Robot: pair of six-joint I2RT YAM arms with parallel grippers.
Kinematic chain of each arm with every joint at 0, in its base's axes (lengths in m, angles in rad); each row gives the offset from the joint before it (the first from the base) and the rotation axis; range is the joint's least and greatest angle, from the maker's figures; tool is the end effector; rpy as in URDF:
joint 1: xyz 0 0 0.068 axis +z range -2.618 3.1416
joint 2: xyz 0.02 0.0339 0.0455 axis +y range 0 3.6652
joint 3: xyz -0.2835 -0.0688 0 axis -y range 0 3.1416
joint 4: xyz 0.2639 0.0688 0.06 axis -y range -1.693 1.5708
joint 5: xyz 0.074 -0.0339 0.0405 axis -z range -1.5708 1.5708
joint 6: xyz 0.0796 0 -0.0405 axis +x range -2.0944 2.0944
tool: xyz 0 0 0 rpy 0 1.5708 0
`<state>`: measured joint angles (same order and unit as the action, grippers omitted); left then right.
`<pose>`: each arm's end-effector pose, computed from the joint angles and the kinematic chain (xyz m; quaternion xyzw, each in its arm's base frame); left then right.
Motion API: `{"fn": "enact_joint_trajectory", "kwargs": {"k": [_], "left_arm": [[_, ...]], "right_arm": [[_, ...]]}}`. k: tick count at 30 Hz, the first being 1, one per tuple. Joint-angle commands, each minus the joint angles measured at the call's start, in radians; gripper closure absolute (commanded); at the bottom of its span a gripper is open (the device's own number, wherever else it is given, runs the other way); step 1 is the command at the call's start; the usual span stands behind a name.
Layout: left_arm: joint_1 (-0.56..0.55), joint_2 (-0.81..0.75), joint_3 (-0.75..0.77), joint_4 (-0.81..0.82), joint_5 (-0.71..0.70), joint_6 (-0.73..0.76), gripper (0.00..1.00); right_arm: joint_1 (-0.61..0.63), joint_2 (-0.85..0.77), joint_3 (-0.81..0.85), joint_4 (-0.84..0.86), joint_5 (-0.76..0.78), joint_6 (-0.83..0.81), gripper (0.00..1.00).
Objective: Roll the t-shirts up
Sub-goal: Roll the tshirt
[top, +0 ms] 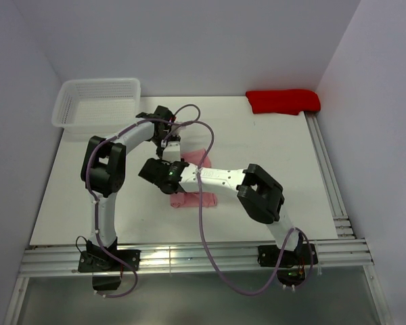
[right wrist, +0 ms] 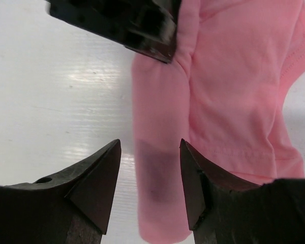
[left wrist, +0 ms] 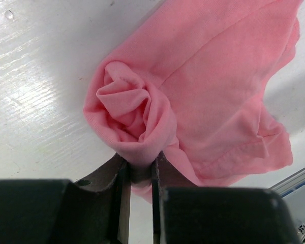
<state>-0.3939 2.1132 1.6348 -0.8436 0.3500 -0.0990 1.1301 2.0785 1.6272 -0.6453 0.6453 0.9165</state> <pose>0.4188 -0.2036 0.1439 0.1649 0.9633 -0.1974 0.0763 0.2499 0.4176 0.1777 -0.0242 0.9246 0.0298 0.3791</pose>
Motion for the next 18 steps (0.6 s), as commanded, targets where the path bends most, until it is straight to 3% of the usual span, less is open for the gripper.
{"fn": "enact_joint_trajectory", "kwargs": {"k": [1, 12, 18], "left_arm": [[-0.01, 0.03, 0.03, 0.026, -0.028, -0.001, 0.81], [-0.014, 0.034, 0.043, 0.021, -0.032, -0.002, 0.8], [-0.014, 0.037, 0.062, 0.009, -0.031, -0.001, 0.75]], "right_arm": [[0.01, 0.026, 0.069, -0.036, 0.054, -0.013, 0.43], [0.007, 0.101, 0.091, -0.02, 0.017, -0.024, 0.42], [0.005, 0.126, 0.066, -0.074, 0.002, 0.05, 0.42]]}}
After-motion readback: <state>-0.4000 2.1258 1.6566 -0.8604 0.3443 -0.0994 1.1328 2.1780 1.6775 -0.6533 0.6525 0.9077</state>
